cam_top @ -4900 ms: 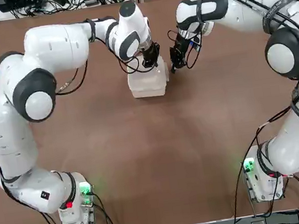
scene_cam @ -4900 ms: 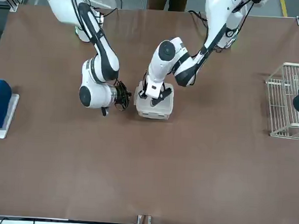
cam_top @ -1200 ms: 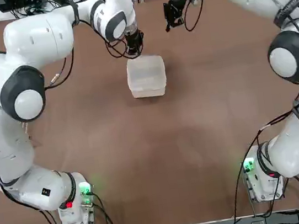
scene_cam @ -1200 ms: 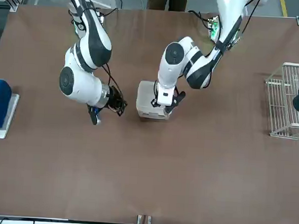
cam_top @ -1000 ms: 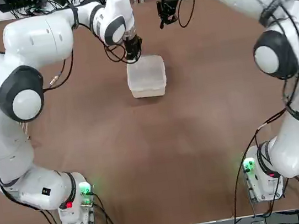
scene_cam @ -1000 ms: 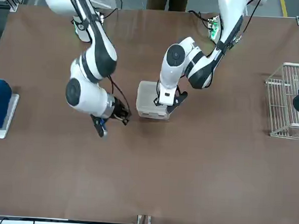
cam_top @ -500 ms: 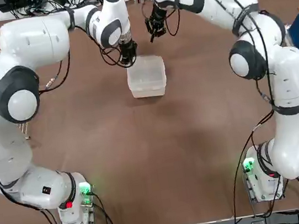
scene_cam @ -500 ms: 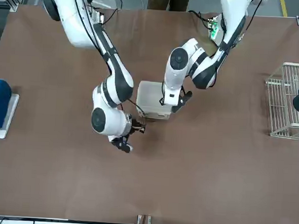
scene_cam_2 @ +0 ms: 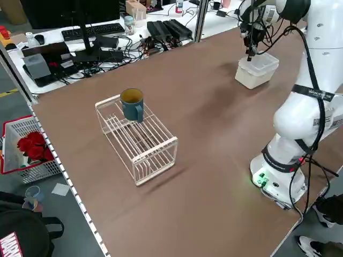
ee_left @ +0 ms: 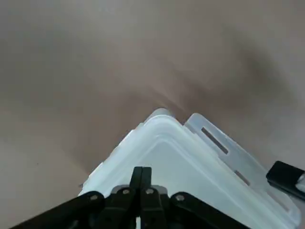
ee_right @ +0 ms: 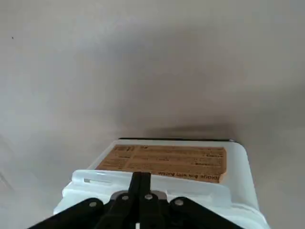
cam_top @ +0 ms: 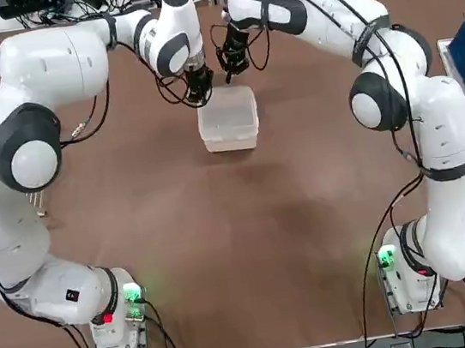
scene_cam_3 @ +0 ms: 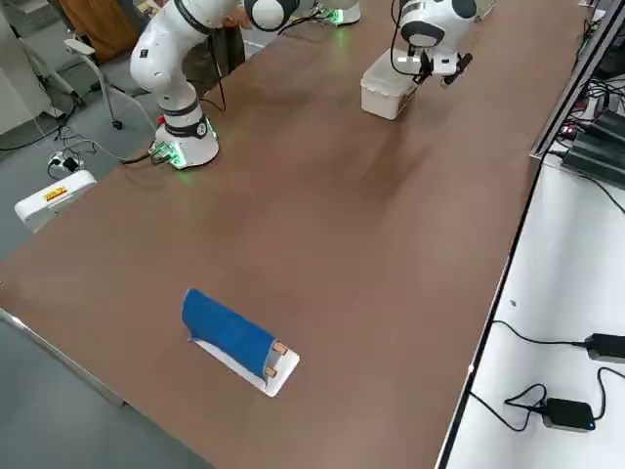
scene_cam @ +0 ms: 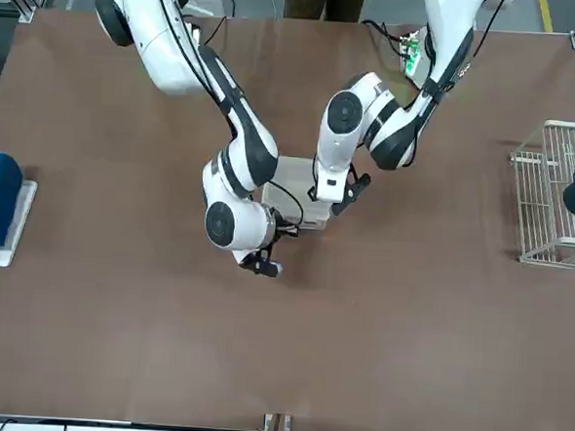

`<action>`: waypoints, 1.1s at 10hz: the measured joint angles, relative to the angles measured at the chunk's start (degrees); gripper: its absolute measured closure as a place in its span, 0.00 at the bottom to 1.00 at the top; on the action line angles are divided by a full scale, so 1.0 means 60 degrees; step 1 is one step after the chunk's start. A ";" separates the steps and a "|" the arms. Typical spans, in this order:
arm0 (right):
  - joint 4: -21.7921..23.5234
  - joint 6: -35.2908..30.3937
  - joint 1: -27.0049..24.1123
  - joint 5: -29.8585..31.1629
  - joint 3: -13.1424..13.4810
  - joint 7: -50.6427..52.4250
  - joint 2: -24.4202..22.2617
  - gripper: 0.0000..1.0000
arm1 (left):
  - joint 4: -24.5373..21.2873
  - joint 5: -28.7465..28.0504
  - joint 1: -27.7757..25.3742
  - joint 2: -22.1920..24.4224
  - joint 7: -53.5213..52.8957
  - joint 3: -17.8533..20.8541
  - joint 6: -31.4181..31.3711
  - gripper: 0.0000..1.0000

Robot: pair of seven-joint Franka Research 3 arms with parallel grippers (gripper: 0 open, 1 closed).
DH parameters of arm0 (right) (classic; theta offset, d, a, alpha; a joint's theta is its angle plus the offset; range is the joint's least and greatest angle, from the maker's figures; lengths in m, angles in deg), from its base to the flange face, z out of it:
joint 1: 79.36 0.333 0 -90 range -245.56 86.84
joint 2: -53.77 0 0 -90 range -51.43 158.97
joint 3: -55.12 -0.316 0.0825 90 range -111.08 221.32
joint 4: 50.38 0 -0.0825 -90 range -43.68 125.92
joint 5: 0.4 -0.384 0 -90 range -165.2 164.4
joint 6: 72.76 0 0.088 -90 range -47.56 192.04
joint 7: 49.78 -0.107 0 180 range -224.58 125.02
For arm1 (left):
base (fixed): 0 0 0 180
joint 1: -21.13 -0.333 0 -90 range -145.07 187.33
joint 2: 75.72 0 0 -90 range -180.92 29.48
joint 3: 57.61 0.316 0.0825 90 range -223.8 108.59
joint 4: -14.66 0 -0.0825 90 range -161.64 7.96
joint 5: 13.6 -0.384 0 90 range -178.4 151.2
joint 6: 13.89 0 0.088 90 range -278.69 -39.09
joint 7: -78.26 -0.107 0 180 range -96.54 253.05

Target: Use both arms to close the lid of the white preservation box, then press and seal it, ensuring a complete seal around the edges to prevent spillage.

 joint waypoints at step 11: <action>0.0037 0.0290 0.0133 0.0069 0.0000 -0.0009 0.0226 0.99 | -0.0023 -0.0005 -0.0002 -0.0025 0.0007 -0.0002 -0.0138 0.99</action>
